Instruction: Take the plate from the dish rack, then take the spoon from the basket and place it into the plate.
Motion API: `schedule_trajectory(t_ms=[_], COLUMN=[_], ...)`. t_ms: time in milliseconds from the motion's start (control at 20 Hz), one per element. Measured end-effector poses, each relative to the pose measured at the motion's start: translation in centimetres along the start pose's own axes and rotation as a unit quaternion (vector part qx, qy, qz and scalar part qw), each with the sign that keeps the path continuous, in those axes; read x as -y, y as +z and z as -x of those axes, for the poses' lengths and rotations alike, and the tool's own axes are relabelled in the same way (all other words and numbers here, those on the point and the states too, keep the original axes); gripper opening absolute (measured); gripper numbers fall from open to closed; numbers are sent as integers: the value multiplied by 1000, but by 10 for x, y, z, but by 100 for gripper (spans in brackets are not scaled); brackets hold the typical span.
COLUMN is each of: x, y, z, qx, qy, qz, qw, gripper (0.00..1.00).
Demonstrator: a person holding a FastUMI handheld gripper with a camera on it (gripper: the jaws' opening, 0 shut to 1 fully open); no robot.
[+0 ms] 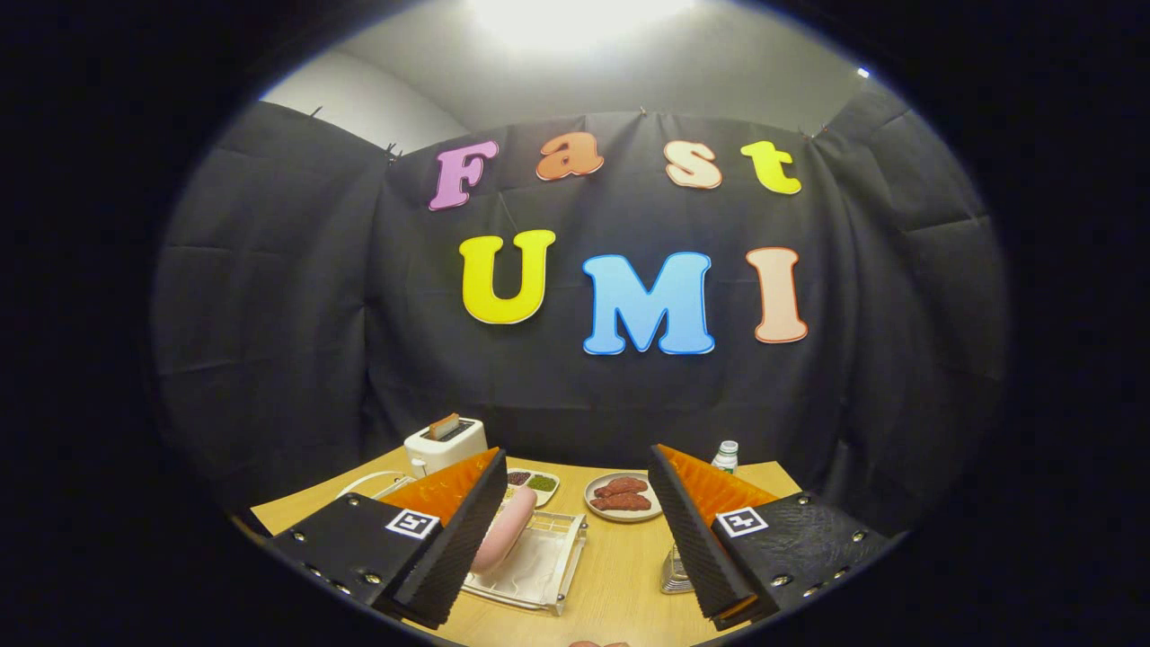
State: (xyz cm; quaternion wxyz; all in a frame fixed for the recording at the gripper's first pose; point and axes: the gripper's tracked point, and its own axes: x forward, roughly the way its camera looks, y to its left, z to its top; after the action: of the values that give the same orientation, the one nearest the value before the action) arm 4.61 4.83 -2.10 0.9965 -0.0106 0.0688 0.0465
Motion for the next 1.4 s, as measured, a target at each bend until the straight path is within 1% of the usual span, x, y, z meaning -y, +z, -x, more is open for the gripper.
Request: schedule_trajectory(t_ms=[200,300,400,600,800,1000,1100,1300,1350,1400], x=[-24,-31,-36,-44,-52,-60,-60,-68,-71,-73], y=[-22,-42,-65,-109,-142,-173,-185,-208,-213,-219], z=[-40,-61,-80,-113,-136,-150,-154,-163,-163,-166], qx=[-82,-135,-193,-289,-360,-431,-461,-502,-514,-526], qy=[31,42,49,60,68,77,78,86,85,85], qz=[-11,-16,-22,-38,-60,-68,-74,-77,-82,-88], qw=[996,990,980,955,928,896,881,857,850,842], gripper=[97,97,97,97,98,98,99,98,95,87])
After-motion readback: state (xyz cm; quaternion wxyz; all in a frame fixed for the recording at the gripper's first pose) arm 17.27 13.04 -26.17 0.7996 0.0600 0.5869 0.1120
